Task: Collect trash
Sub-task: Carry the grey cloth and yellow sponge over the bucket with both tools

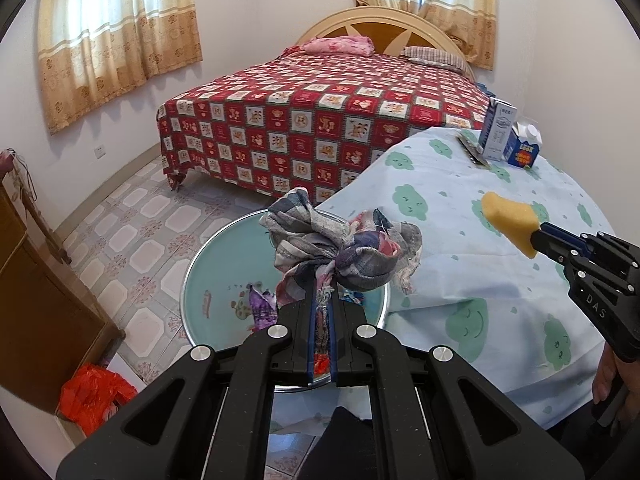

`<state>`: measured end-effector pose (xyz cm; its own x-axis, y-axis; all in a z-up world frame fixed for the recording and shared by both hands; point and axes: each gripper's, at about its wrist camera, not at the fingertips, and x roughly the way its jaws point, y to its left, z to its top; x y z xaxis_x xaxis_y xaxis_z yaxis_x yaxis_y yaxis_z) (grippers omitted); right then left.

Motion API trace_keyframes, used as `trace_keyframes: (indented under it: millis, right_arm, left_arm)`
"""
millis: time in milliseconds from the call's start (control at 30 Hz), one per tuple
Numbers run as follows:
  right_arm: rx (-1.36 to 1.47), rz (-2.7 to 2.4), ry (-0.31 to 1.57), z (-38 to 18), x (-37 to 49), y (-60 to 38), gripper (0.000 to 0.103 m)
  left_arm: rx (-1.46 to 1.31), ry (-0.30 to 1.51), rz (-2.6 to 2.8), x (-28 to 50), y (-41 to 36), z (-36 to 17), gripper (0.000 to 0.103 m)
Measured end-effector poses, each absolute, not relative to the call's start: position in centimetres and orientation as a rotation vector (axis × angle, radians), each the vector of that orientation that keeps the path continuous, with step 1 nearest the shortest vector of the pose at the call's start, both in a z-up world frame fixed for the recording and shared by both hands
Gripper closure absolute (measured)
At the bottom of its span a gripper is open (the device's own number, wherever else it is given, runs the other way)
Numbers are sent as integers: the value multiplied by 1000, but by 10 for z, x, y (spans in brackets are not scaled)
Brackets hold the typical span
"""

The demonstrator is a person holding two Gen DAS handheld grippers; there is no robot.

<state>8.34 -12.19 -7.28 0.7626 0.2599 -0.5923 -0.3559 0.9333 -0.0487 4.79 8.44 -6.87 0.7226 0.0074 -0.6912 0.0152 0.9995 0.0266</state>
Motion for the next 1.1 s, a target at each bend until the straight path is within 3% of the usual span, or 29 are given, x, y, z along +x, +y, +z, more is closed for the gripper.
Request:
trace_keyframes:
  millis: [1100]
  right_arm:
    - [-244, 403, 611, -74, 94, -73, 93]
  left_arm:
    - [-15, 773, 113, 47, 139, -76, 99]
